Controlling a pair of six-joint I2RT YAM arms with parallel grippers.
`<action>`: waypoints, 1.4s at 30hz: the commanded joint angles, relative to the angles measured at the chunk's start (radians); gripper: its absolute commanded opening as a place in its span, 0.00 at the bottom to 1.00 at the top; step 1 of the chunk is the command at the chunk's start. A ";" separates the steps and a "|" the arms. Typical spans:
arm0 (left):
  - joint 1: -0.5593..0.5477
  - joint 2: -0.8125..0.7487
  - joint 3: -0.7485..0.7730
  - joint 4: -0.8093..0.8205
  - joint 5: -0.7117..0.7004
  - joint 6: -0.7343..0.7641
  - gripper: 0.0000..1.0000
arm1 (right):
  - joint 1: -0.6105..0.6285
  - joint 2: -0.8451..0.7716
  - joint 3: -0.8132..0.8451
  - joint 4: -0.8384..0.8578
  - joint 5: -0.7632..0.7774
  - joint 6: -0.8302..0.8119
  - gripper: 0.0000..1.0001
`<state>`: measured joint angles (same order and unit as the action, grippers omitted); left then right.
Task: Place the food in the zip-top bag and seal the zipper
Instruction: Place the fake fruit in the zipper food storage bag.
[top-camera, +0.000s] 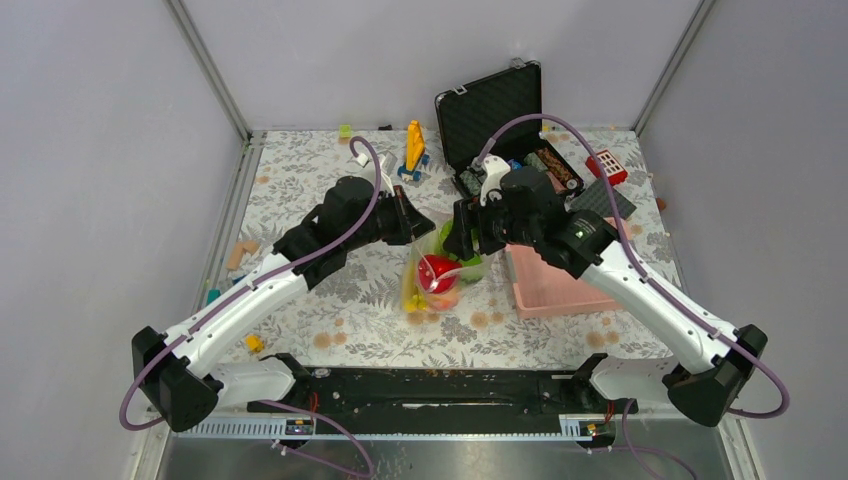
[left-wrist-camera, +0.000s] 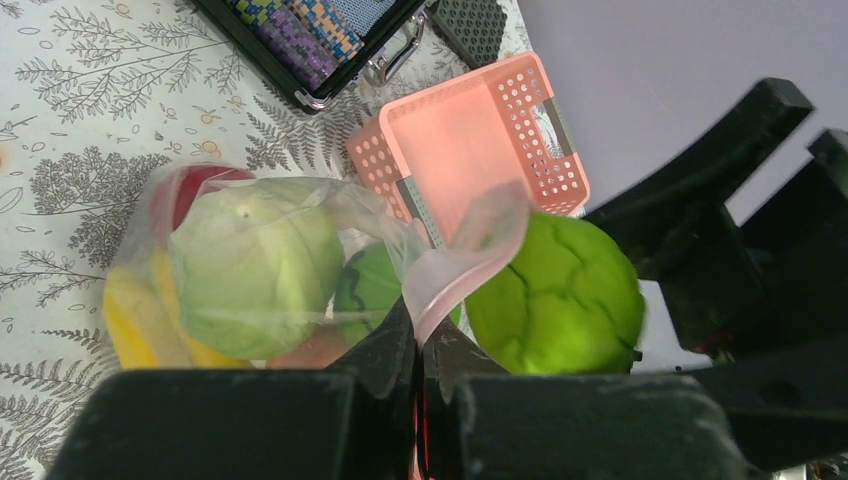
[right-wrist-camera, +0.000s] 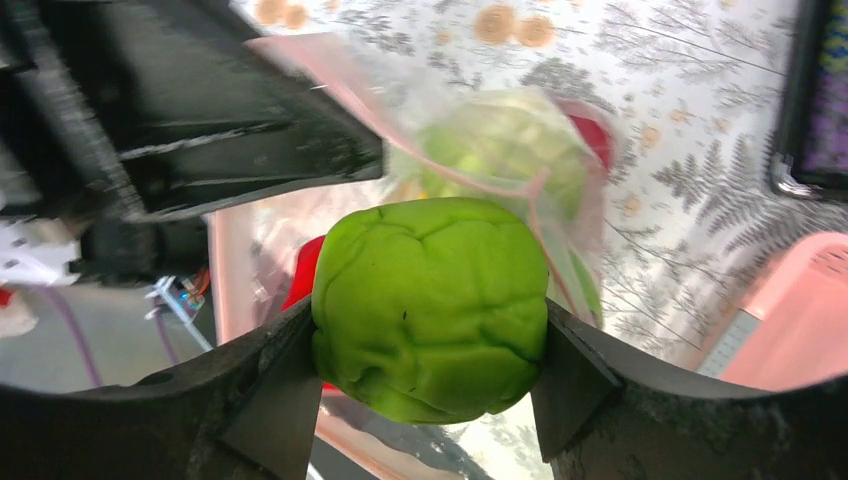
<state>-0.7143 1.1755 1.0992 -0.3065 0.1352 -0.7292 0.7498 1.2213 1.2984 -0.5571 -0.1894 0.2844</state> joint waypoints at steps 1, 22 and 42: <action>-0.001 -0.013 0.060 0.070 0.053 0.001 0.00 | 0.025 0.032 -0.002 -0.021 0.232 0.027 0.54; 0.000 -0.012 0.045 0.079 0.040 -0.019 0.00 | 0.103 0.024 -0.013 0.022 0.326 0.017 1.00; 0.017 -0.050 0.021 0.074 0.041 -0.021 0.00 | 0.102 -0.215 -0.040 -0.044 0.407 0.056 0.99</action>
<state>-0.7055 1.1717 1.0992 -0.3069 0.1612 -0.7345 0.8455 1.0538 1.2625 -0.5491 0.1253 0.3134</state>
